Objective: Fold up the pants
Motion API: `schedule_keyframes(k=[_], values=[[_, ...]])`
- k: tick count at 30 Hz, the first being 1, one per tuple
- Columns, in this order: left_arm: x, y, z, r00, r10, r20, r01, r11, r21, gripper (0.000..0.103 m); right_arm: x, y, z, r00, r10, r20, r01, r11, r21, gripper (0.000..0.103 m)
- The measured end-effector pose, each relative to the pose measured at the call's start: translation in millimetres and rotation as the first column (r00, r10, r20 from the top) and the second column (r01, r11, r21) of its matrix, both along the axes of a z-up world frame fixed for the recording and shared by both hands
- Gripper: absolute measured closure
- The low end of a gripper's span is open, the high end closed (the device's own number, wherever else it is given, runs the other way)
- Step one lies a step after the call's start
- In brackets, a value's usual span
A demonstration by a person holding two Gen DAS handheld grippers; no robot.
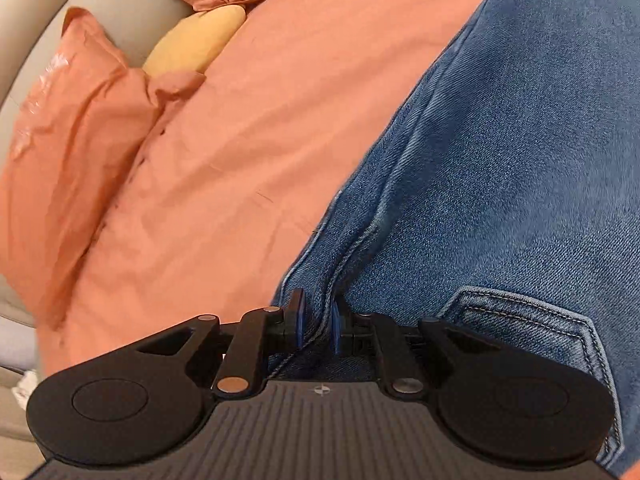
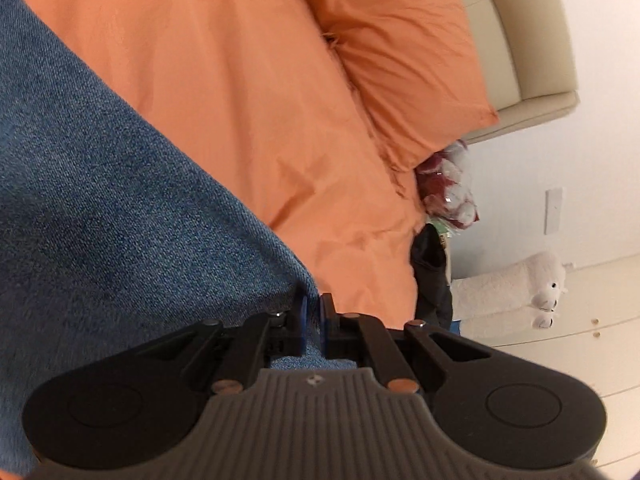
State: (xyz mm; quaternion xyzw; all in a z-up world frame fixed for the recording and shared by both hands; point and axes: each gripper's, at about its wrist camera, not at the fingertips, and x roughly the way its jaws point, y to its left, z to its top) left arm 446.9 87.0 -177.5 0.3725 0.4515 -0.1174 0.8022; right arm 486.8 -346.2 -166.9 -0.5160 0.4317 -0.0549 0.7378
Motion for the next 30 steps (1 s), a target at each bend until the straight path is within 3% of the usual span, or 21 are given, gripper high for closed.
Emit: schedule_keyframes(k=[3, 8, 13, 16, 17, 18, 19, 20, 24, 27, 30], values=[[-4.6, 5.6, 4.8, 1.0, -0.005, 0.026, 0.006, 1.0, -0.028, 0.088, 9.8, 0.3, -17.7, 0.998, 0.005, -0.057, -0.006, 1.0, -0.03, 0.103], [-2.0, 7.6, 43.2, 0.997, -0.025, 0.072, 0.03, 0.997, -0.07, 0.088, 16.1, 3.4, -24.5, 0.997, 0.002, -0.076, -0.006, 0.999, -0.052, 0.103], [24.8, -3.7, 12.3, 1.0, 0.023, -0.003, -0.023, 1.0, -0.012, 0.087, 25.7, 2.3, -26.2, 0.998, -0.05, -0.039, 0.049, 0.998, -0.036, 0.103], [19.5, -5.2, 0.2, 0.998, 0.049, 0.032, -0.049, 0.999, 0.015, 0.072, 24.8, -4.7, -16.5, 0.995, -0.088, -0.036, 0.089, 0.996, 0.025, 0.102], [15.2, -5.8, 1.8, 0.997, 0.059, 0.056, -0.061, 0.998, 0.023, 0.057, 29.6, -12.4, -9.4, 0.993, -0.112, -0.046, 0.115, 0.99, 0.077, 0.096], [11.7, -5.0, 5.8, 0.995, 0.07, 0.075, -0.072, 0.997, 0.026, 0.035, 29.2, -19.1, 1.0, 0.989, -0.142, -0.051, 0.148, 0.979, 0.141, 0.09], [7.5, -4.5, 12.0, 0.994, 0.071, 0.086, -0.073, 0.997, 0.018, 0.026, 27.9, -26.7, 11.6, 0.985, -0.166, -0.047, 0.172, 0.965, 0.199, 0.073], [2.7, -2.8, 19.9, 0.993, 0.077, 0.094, -0.077, 0.997, -0.001, 0.022, 26.2, -35.3, 22.4, 0.98, -0.198, -0.034, 0.201, 0.95, 0.24, 0.063], [-23.3, 0.5, 53.0, 0.987, 0.131, 0.091, -0.125, 0.99, -0.07, 0.025, 11.5, -87.2, 64.6, 0.934, -0.353, -0.046, 0.337, 0.834, 0.436, 0.064], [-43.1, -4.7, 64.6, 0.984, 0.155, 0.088, -0.149, 0.986, -0.071, 0.025, -10.6, -134.5, 84.6, 0.894, -0.445, -0.046, 0.399, 0.745, 0.535, 0.068], [-57.6, -9.1, 63.0, 0.977, 0.205, 0.061, -0.199, 0.976, -0.085, 0.03, -36.0, -184.9, 88.4, 0.833, -0.549, -0.073, 0.463, 0.619, 0.634, 0.069]])
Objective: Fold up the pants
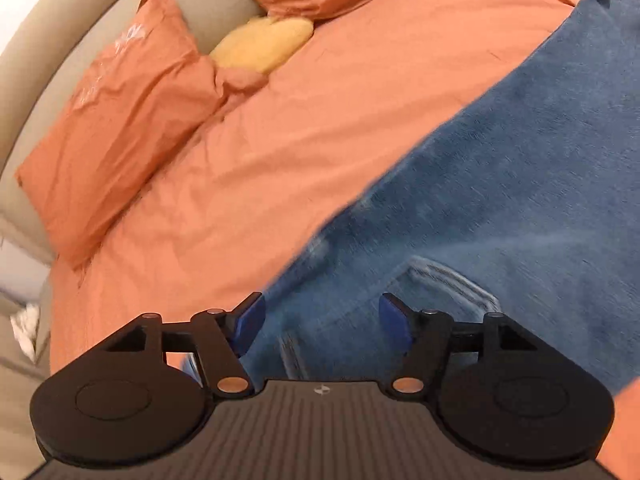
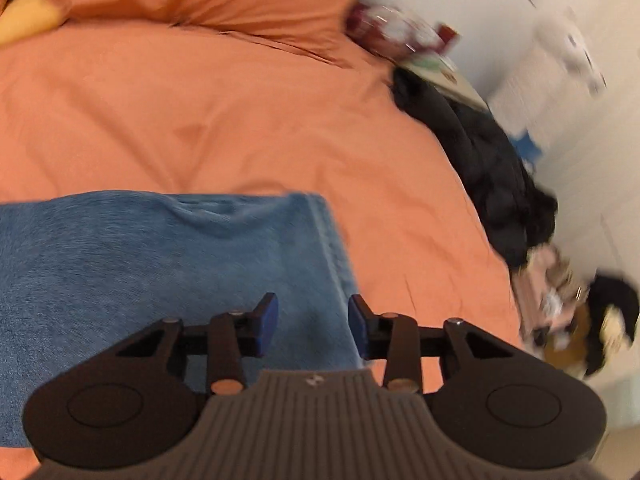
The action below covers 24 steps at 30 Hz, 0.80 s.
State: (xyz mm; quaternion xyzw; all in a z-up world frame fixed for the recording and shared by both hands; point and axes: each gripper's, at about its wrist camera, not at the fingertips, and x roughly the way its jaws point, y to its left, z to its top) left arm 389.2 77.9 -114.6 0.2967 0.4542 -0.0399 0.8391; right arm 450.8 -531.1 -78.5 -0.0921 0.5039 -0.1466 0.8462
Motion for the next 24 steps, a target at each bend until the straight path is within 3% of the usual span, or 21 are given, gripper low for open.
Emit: schedule_keyframes(k=[5, 9, 14, 19, 24], values=[[-16.1, -1.8, -11.1, 0.997, 0.077, -0.021, -0.077, 0.997, 0.002, 0.031, -43.6, -41.1, -23.6, 0.992, -0.119, 0.042, 0.109, 0.978, 0.18, 0.069], [-19.3, -7.4, -19.6, 0.992, 0.111, -0.058, -0.108, 0.993, 0.049, 0.031, -46.6, -62.4, -43.9, 0.985, -0.16, 0.068, 0.135, 0.95, 0.282, 0.068], [-7.4, -7.0, -31.6, 0.985, 0.154, -0.075, -0.147, 0.985, 0.094, 0.031, -10.9, -55.3, -45.0, 0.992, -0.03, 0.121, 0.001, 0.973, 0.231, 0.063], [5.7, 0.1, -37.6, 0.975, 0.205, -0.087, -0.2, 0.978, 0.059, 0.03, 43.0, -44.7, -45.9, 0.985, 0.027, 0.17, -0.069, 0.966, 0.25, 0.055], [8.5, 9.8, -43.0, 0.967, 0.24, -0.091, -0.24, 0.971, 0.009, 0.024, 89.3, -39.0, -61.2, 0.986, 0.049, 0.158, -0.08, 0.977, 0.196, 0.056]])
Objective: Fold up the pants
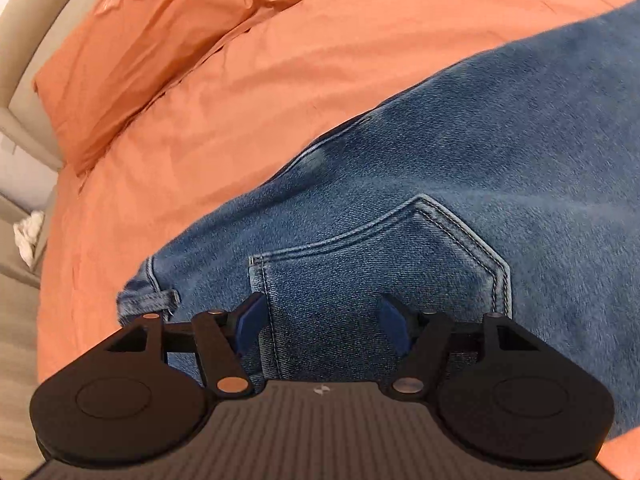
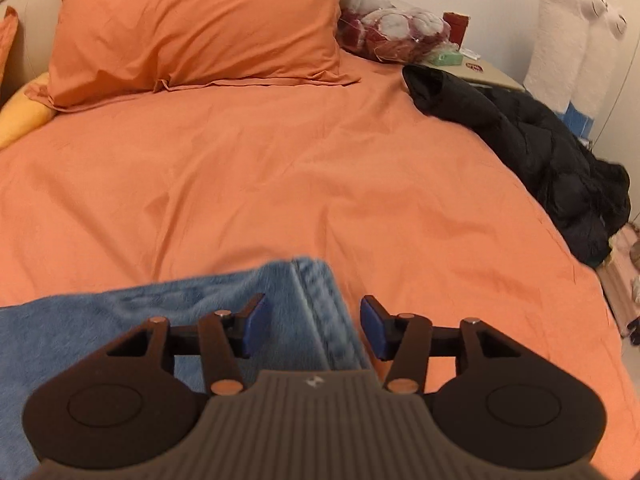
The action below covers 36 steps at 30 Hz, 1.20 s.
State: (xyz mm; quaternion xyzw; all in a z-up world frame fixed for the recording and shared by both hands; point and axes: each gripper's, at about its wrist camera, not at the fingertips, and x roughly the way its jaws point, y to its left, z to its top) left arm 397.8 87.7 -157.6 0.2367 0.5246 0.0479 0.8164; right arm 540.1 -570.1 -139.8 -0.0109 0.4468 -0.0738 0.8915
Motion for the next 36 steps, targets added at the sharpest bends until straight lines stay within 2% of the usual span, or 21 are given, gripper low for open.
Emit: schedule_keyframes(k=[1, 2, 3, 4, 7, 9, 11, 14, 16, 18, 23, 25, 26, 27, 29, 36], values=[[-0.1, 2.3, -0.3, 1.0, 0.009, 0.003, -0.009, 1.0, -0.009, 0.023, 7.2, -2.0, -4.3, 1.0, -0.014, -0.009, 0.015, 1.0, 0.018, 0.057], [-0.2, 4.7, -0.2, 1.0, 0.021, 0.007, -0.021, 1.0, -0.02, 0.021, 13.0, -4.0, -8.7, 0.999, -0.022, -0.027, 0.023, 0.998, 0.051, 0.07], [-0.7, 7.0, -0.1, 0.999, 0.033, 0.009, -0.033, 0.999, -0.034, 0.021, 17.9, -4.3, -12.8, 0.999, -0.014, -0.05, 0.018, 0.996, 0.089, 0.087], [-0.9, 8.9, -0.2, 0.999, 0.04, 0.011, -0.04, 0.998, -0.046, 0.021, 20.0, -1.7, -13.8, 0.998, 0.005, -0.057, 0.0, 0.996, 0.091, 0.092], [-2.8, 11.1, -1.6, 0.999, 0.034, 0.014, -0.033, 0.998, -0.058, 0.021, 20.3, 16.9, -5.0, 0.997, 0.071, -0.004, -0.071, 0.996, -0.051, 0.095], [-1.9, 12.2, -2.9, 0.999, 0.034, 0.011, -0.033, 0.997, -0.065, 0.021, 23.4, 9.3, 4.2, 0.998, 0.003, 0.055, 0.001, 0.998, -0.068, 0.096], [-0.2, 12.7, -4.3, 0.999, 0.033, 0.012, -0.032, 0.997, -0.069, 0.021, 25.3, 1.5, 3.3, 0.996, -0.064, 0.062, 0.067, 0.997, -0.044, 0.096], [0.5, 10.4, -6.0, 0.999, 0.035, 0.012, -0.034, 0.998, -0.054, 0.02, 31.6, 11.6, -13.6, 0.998, -0.056, 0.015, 0.057, 0.992, -0.114, 0.095], [-1.0, 8.5, -6.9, 1.0, 0.025, 0.013, -0.025, 0.999, -0.041, 0.02, 31.6, 9.5, -16.6, 0.997, -0.072, 0.0, 0.071, 0.991, -0.11, 0.09], [-1.8, 7.0, -6.0, 0.999, 0.031, 0.009, -0.031, 0.999, -0.04, 0.02, 26.9, 3.3, -6.9, 0.996, -0.092, 0.013, 0.093, 0.989, -0.112, 0.064], [-3.1, 3.1, -4.2, 0.999, 0.036, 0.013, -0.036, 0.999, -0.007, 0.02, -8.6, -14.9, 22.7, 0.998, -0.07, 0.002, 0.069, 0.994, -0.083, 0.063], [-5.3, -1.6, -1.7, 0.999, 0.026, 0.027, -0.027, 0.999, 0.022, 0.021, -33.1, -27.8, 30.5, 0.996, -0.085, -0.009, 0.085, 0.996, -0.022, 0.063], [-8.4, -4.0, 1.2, 0.999, 0.022, 0.04, -0.024, 0.999, 0.032, 0.025, -47.4, -34.3, 32.5, 0.995, -0.103, -0.014, 0.103, 0.995, 0.012, 0.063], [-12.1, -6.1, 4.4, 0.999, 0.02, 0.05, -0.021, 0.999, 0.031, 0.029, -59.3, -41.2, 32.8, 0.993, -0.117, -0.022, 0.118, 0.992, 0.046, 0.063], [-21.3, -9.1, 11.4, 0.997, 0.028, 0.071, -0.03, 0.999, 0.022, 0.029, -83.8, -52.6, 30.3, 0.987, -0.161, -0.026, 0.163, 0.981, 0.109, 0.062], [-63.9, -16.3, 38.5, 0.993, 0.073, 0.098, -0.062, 0.993, -0.102, 0.029, -140.9, -66.9, -9.0, 0.965, -0.256, -0.053, 0.258, 0.897, 0.358, 0.062]])
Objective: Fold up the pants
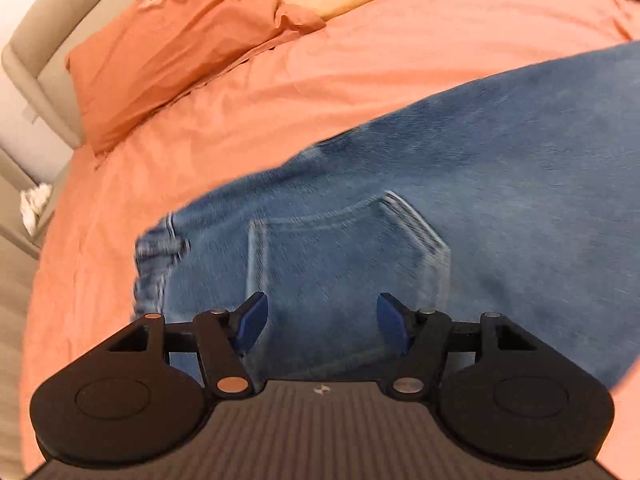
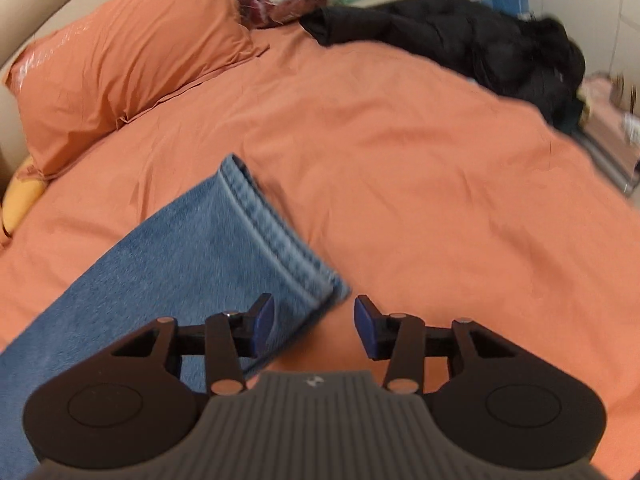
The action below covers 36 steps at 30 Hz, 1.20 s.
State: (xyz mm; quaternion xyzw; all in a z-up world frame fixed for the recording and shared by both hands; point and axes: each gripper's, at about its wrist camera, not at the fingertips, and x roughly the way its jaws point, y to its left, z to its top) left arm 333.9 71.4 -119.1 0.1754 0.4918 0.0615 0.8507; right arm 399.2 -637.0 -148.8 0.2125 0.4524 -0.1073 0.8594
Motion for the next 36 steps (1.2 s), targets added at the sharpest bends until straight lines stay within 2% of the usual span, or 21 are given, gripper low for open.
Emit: schedule_keyframes(k=[4, 8, 13, 16, 19, 22, 25, 26, 28, 32, 35, 36], values=[[-26.1, -7.8, 14.1, 1.0, 0.022, 0.011, -0.021, 0.995, -0.095, 0.029, -5.0, 4.2, -22.5, 0.997, -0.065, 0.029, 0.062, 0.994, 0.09, 0.063], [-58.5, -25.1, 18.1, 0.999, -0.046, -0.002, 0.045, 0.981, -0.19, 0.029, 3.9, 14.9, -31.5, 0.997, -0.072, 0.017, 0.071, 0.996, 0.061, 0.063], [-87.4, -58.8, -5.7, 0.993, -0.11, -0.043, 0.096, 0.961, -0.259, 0.029, 15.3, 19.5, -32.0, 0.998, -0.063, 0.021, 0.062, 0.997, 0.044, 0.063], [-88.9, -75.2, -22.6, 0.997, -0.072, -0.013, 0.065, 0.949, -0.309, 0.029, 18.3, 18.9, -34.1, 0.997, -0.067, 0.024, 0.067, 0.997, 0.036, 0.062], [-77.2, -79.1, -35.6, 1.0, 0.017, 0.007, -0.012, 0.904, -0.428, 0.029, 15.8, 18.6, -35.8, 0.997, -0.068, 0.03, 0.067, 0.997, 0.031, 0.062], [-67.8, -80.2, -38.1, 0.989, 0.135, 0.057, -0.093, 0.877, -0.472, 0.033, 15.6, 19.9, -34.6, 0.998, -0.046, 0.032, 0.046, 0.999, 0.011, 0.062], [-64.3, -69.4, -31.7, 0.967, 0.241, 0.075, -0.159, 0.813, -0.56, 0.033, 16.4, 19.0, -32.2, 0.999, -0.033, 0.027, 0.032, 0.999, 0.001, 0.061], [-63.4, -68.5, -30.1, 0.961, 0.264, 0.078, -0.175, 0.805, -0.567, 0.033, 17.2, 19.0, -31.6, 0.999, -0.027, 0.027, 0.027, 1.0, -0.006, 0.061], [-60.9, -69.6, -29.0, 0.951, 0.301, 0.072, -0.213, 0.807, -0.551, 0.032, 17.7, 19.5, -31.5, 1.0, -0.015, 0.025, 0.015, 1.0, -0.024, 0.06], [-58.1, -67.2, -29.9, 0.914, 0.401, 0.054, -0.291, 0.745, -0.6, 0.031, 18.9, 18.8, -30.3, 1.0, -0.01, 0.024, 0.011, 0.999, -0.037, 0.059], [-54.2, -65.9, -39.6, 0.891, 0.453, -0.01, -0.368, 0.71, -0.601, 0.03, 18.7, 15.4, -30.3, 0.999, -0.034, 0.034, 0.035, 0.999, -0.032, 0.059], [-53.9, -66.1, -44.7, 0.881, 0.472, -0.036, -0.397, 0.693, -0.602, 0.036, 18.4, 13.1, -31.4, 0.998, -0.051, 0.038, 0.051, 0.999, -0.018, 0.058]])
